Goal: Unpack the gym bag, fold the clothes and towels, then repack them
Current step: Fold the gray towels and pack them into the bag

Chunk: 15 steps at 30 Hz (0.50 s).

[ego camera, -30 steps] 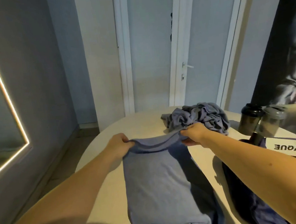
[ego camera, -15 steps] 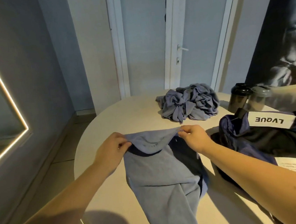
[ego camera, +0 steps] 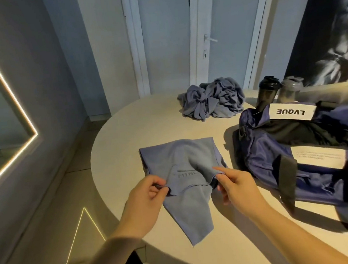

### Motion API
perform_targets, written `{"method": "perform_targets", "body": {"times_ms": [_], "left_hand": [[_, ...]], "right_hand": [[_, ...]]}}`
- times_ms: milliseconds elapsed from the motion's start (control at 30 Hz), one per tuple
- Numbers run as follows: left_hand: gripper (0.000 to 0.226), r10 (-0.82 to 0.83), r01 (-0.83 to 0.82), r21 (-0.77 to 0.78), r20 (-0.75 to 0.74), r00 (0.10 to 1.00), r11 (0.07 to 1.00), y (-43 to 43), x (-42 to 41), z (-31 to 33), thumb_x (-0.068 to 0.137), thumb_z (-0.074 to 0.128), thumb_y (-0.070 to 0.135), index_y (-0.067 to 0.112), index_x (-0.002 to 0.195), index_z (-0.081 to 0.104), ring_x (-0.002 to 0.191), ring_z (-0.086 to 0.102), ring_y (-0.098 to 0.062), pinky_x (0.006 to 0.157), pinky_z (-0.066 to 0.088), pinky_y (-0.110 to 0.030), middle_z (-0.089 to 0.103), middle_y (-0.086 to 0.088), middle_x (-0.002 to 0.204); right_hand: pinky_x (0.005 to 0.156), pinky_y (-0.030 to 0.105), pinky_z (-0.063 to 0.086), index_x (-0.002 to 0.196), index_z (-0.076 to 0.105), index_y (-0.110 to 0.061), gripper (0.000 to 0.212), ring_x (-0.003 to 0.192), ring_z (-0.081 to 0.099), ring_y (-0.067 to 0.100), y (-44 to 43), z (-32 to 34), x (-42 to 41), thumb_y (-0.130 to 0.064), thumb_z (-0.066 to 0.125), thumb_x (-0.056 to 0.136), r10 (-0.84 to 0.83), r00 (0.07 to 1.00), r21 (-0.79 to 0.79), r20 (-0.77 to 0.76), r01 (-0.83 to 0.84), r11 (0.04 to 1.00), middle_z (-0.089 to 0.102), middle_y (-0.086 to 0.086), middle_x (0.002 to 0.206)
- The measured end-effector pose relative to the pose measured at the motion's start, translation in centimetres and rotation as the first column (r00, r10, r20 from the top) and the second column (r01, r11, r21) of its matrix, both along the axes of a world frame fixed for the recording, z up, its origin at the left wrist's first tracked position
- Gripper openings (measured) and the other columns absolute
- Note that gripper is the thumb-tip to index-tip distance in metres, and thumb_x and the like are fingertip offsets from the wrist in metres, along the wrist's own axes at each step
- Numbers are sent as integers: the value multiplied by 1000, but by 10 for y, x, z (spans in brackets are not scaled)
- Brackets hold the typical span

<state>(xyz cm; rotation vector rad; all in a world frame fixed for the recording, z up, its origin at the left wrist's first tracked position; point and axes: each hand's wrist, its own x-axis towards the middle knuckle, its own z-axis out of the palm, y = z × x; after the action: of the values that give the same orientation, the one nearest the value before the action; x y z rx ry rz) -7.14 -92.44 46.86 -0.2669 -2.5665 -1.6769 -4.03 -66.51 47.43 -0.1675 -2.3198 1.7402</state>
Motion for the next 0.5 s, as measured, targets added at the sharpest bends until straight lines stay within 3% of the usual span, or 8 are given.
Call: {"method": "perform_targets", "body": {"times_ms": [133, 233, 300, 367, 433, 500], "left_hand": [[29, -98, 97, -23, -52, 994, 995, 10, 24, -14, 86, 78, 13, 38, 94, 65, 89, 70, -8, 86, 56, -33, 68, 19, 99], [54, -297, 289, -118, -58, 953, 950, 11, 39, -10, 70, 86, 32, 40, 115, 58, 113, 62, -5, 98, 50, -27, 56, 24, 122], [81, -397, 380, -325, 13, 918, 866, 13, 48, -7, 60, 87, 50, 43, 129, 46, 127, 45, 6, 103, 40, -15, 40, 33, 133], [92, -425, 366, -505, -2, 905, 782, 16, 55, -10, 57, 84, 63, 45, 135, 37, 128, 33, 11, 103, 33, -10, 30, 36, 135], [87, -415, 311, -546, -73, 907, 778, 20, 57, -18, 63, 78, 68, 40, 135, 39, 124, 34, 9, 101, 32, -10, 32, 32, 134], [62, -387, 247, -534, -167, 907, 809, 24, 54, -25, 76, 68, 60, 32, 128, 47, 119, 43, 2, 98, 37, -15, 40, 27, 127]], "right_hand": [[53, 32, 48, 119, 72, -12, 26, 63, 54, 21, -16, -18, 19, -6, 51, 104, 76, 996, -362, 38, -57, 930, 68, 12, 79], [56, 30, 50, 118, 71, -15, 27, 66, 58, 19, -21, -24, 23, -4, 51, 103, 61, 998, -364, 0, -57, 930, 71, 13, 83], [60, 33, 50, 117, 72, -16, 26, 68, 58, 21, -21, -30, 22, -6, 53, 103, 49, 999, -347, -18, -52, 936, 72, 13, 85], [65, 36, 50, 118, 73, -19, 26, 69, 59, 24, -20, -36, 21, -9, 54, 103, 46, 999, -298, -27, -52, 953, 73, 13, 86], [66, 37, 49, 119, 73, -17, 27, 72, 60, 26, -19, -39, 22, -8, 54, 103, 55, 998, -330, -39, -64, 942, 73, 17, 89], [62, 35, 47, 120, 72, -12, 27, 74, 60, 28, -19, -38, 23, -5, 53, 103, 61, 997, -434, -48, -76, 898, 70, 24, 92]]}}
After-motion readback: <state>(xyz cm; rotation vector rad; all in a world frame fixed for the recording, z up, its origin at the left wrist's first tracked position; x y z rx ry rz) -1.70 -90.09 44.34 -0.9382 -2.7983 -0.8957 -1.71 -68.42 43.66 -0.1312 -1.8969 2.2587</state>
